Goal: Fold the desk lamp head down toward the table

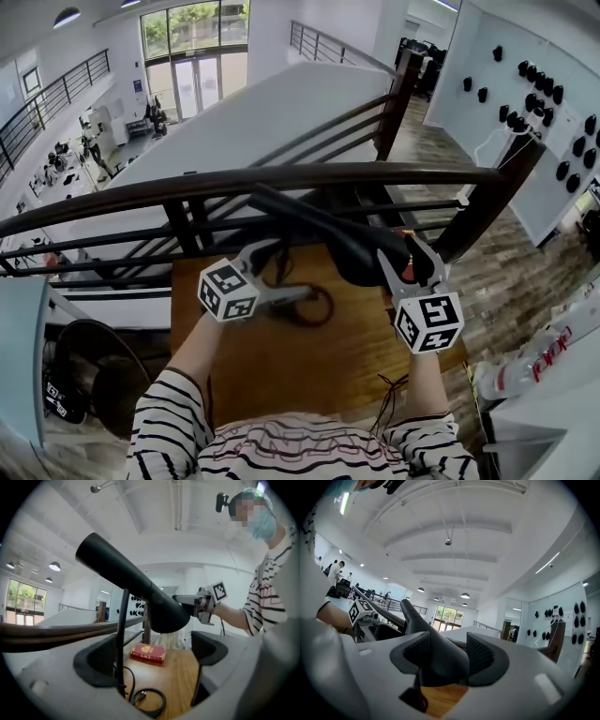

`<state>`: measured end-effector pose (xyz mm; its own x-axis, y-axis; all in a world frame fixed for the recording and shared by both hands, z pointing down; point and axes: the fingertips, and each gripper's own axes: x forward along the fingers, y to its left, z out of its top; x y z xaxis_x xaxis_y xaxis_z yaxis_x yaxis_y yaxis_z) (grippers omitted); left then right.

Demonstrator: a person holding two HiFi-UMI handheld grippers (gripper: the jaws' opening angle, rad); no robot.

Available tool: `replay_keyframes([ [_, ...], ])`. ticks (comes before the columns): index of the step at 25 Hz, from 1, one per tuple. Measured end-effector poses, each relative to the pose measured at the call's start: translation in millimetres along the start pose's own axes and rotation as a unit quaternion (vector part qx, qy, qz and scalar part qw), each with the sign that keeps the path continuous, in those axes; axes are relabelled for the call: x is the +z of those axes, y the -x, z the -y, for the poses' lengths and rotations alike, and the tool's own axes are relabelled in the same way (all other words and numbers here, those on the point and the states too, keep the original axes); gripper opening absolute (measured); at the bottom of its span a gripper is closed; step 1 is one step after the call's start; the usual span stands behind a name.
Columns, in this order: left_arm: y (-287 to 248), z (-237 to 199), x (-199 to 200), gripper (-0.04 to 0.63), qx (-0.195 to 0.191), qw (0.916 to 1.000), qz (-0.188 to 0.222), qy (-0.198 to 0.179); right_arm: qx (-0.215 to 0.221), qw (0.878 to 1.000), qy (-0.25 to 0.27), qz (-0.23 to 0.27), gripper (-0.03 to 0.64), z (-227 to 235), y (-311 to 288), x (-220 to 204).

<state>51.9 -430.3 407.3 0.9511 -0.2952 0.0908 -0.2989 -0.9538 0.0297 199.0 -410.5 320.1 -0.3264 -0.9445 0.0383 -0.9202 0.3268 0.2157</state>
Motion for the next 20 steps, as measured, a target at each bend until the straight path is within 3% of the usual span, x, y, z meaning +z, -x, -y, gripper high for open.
replay_keyframes([
  [10, -5, 4, 3, 0.516, -0.006, 1.0000, 0.005, 0.003, 0.034, 0.996, -0.048, -0.062, 0.241, -22, -8, -60],
  [20, 1, 4, -2, 0.527, -0.009, 0.9999, 0.010, 0.002, 0.060, 0.990, -0.104, -0.077, 0.222, -52, -22, -93],
])
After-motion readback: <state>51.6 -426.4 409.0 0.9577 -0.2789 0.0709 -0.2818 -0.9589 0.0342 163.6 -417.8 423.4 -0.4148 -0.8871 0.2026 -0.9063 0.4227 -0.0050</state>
